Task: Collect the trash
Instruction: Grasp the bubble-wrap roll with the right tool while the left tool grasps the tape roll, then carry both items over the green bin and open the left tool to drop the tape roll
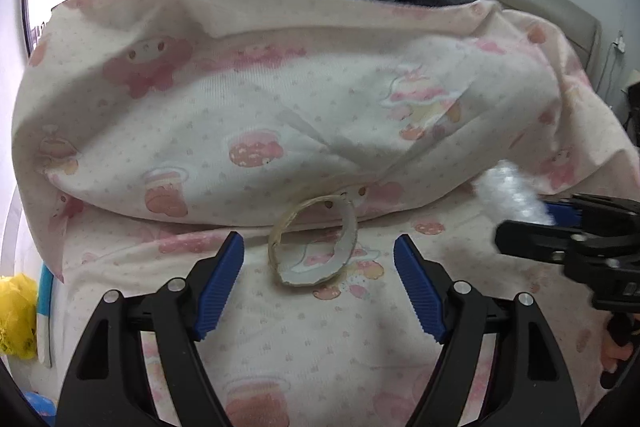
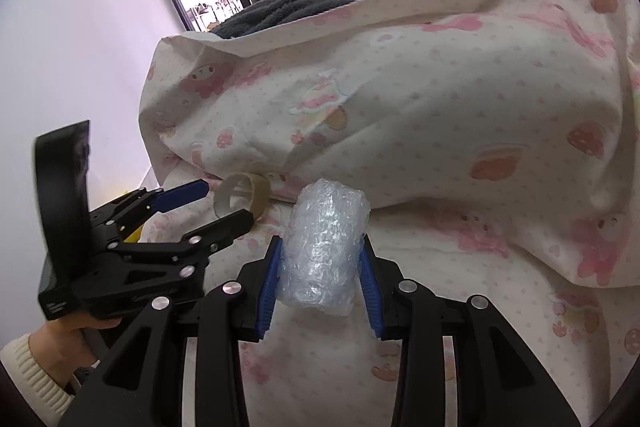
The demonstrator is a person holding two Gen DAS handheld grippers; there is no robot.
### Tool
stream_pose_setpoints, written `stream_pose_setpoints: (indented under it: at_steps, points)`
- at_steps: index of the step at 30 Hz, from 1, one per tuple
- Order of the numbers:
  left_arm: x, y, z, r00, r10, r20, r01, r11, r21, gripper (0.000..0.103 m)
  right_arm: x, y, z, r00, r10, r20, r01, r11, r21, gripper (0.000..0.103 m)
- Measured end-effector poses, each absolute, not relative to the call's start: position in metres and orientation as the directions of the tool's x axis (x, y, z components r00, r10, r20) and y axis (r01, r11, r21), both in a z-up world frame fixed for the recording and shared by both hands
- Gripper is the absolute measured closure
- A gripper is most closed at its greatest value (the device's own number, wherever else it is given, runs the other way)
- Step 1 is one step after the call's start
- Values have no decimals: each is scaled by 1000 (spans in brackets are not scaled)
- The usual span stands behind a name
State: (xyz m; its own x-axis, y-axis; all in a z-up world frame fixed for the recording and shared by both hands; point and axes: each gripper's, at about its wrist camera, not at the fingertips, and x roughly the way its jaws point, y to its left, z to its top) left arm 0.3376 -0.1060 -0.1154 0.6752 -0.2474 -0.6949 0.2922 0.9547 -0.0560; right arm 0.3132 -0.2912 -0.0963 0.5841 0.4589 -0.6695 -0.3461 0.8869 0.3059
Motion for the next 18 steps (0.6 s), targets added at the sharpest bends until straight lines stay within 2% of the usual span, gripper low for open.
stream_pose_setpoints:
  at_steps: [2,10,18]
  points:
    - [343,-106,-120,661,-237,-712,281,958,-58,34,314,-293,-97,587,462,-665,-343,886,312,65]
    - [360,-104,-135,617,-228,-753,264,962,-74,51,312,-302,-99,584,450,-676,-339,891,301,65]
    - [353,-95,-128,632,-253,-732,278,956,-91,52,303,-309,-94,591,432,-681,-325,900,289,65]
